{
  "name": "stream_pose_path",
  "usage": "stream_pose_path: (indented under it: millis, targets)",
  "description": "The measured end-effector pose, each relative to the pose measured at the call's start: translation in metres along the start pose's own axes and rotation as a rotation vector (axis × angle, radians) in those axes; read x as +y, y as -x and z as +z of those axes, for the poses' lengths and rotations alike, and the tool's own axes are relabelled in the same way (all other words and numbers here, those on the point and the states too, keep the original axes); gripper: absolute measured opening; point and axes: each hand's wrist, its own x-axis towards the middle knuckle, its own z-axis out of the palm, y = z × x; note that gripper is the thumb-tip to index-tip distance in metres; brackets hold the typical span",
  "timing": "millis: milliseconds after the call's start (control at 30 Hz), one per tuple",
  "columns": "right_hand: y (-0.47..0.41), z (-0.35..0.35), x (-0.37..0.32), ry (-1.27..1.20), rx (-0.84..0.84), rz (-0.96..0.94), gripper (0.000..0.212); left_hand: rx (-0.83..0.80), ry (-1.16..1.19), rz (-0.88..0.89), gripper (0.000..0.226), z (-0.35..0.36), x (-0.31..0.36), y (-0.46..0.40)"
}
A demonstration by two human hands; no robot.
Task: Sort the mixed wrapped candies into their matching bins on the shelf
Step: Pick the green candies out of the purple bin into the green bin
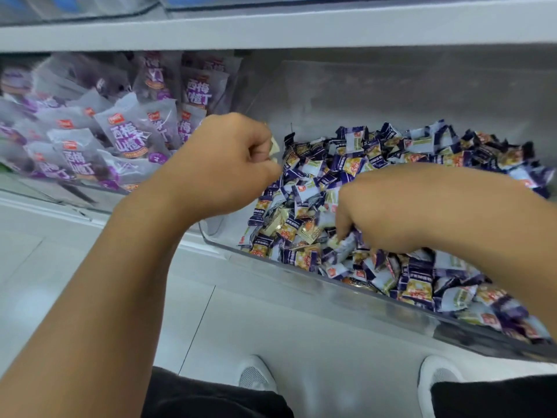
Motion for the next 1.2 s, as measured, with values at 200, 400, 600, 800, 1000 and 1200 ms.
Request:
stream_pose_path:
  millis: [200,400,600,800,1000,1200]
  targets:
    - [-0.002,-0.014,0.007,-0.153,0.164,-0.016,0.021,-0.159,-0.156,0.015,0.024,-0.004,0.002,0.01]
    - [-0.038,0.0,-0.017,-0.21,0.291,-0.037,0.018,-0.405,-0.354,-0.055,0.04,0.009,0.008,0.013]
    - [-0.04,0.011,-0.02,-0.043,0.302,0.017,0.036,-0.504,-0.434,-0.134,0.045,0.022,0.012,0.014]
    - [-0.037,0.01,-0.014,-0.059,0.203,0.055,0.023,-0.515,-0.427,-0.113,0.024,0.044,-0.005,0.004]
    - [-0.022,0.001,-0.007,-0.111,0.056,-0.005,0.016,-0.536,-0.325,-0.091,0.027,0.048,-0.012,0.001]
    - [-0.02,0.001,-0.01,-0.149,-0.007,-0.048,0.023,-0.483,-0.193,-0.022,0.019,0.048,-0.019,-0.001]
